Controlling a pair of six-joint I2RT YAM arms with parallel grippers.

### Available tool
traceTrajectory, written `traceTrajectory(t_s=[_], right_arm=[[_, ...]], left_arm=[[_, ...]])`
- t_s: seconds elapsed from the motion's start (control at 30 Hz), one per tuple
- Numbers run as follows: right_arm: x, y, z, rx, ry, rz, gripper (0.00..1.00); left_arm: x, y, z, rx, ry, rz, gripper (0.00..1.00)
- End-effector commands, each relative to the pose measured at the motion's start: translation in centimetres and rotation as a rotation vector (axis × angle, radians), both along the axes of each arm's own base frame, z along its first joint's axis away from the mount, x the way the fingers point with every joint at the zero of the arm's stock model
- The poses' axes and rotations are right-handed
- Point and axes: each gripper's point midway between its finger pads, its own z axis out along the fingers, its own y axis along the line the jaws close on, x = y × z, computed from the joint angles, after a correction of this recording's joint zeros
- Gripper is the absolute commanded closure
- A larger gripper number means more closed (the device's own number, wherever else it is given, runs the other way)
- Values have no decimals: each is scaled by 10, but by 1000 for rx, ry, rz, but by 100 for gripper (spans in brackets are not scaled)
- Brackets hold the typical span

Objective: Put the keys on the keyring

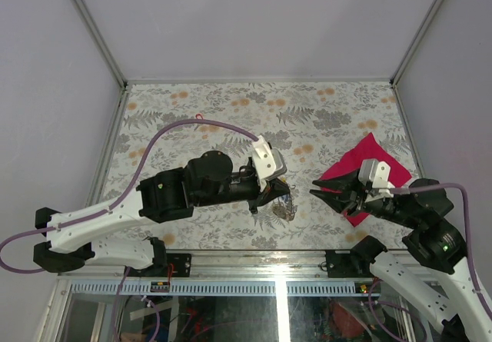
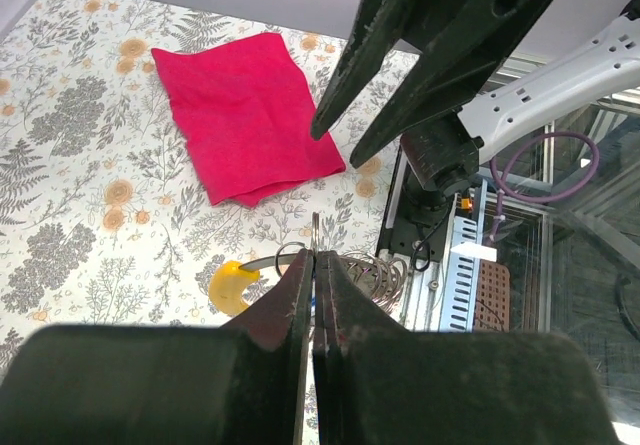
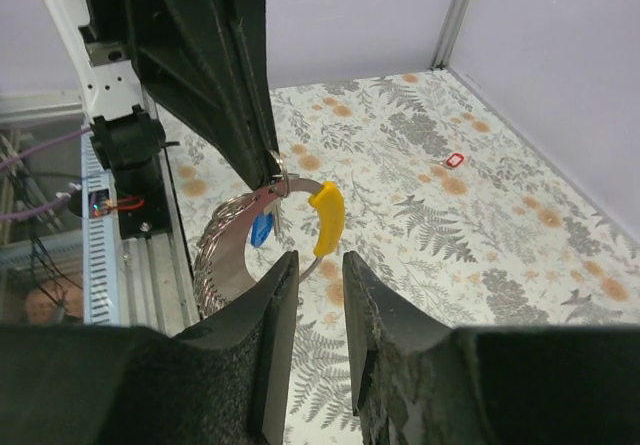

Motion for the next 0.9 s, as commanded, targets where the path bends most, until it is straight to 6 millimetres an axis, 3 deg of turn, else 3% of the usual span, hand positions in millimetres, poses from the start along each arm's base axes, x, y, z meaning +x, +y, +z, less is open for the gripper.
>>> traceTrajectory(t_s=[0.0, 0.17, 0.43, 0.7, 0.87], right_arm=[[-7, -4, 7, -26, -149, 31, 70], [-18, -2, 17, -17, -352, 96, 72], [-22, 1, 17, -126, -531, 176, 71], [-16, 3, 18, -229, -627, 210, 68], [-15, 8, 7, -297, -655, 246, 67]], left_arm=[[8, -1, 22, -67, -2, 53, 100], [14, 0, 19, -61, 10, 87, 100], [25, -1, 5, -5, 28, 144, 100], [36, 2, -1, -1, 71, 182, 100], [46, 4, -4, -8, 121, 180, 100]])
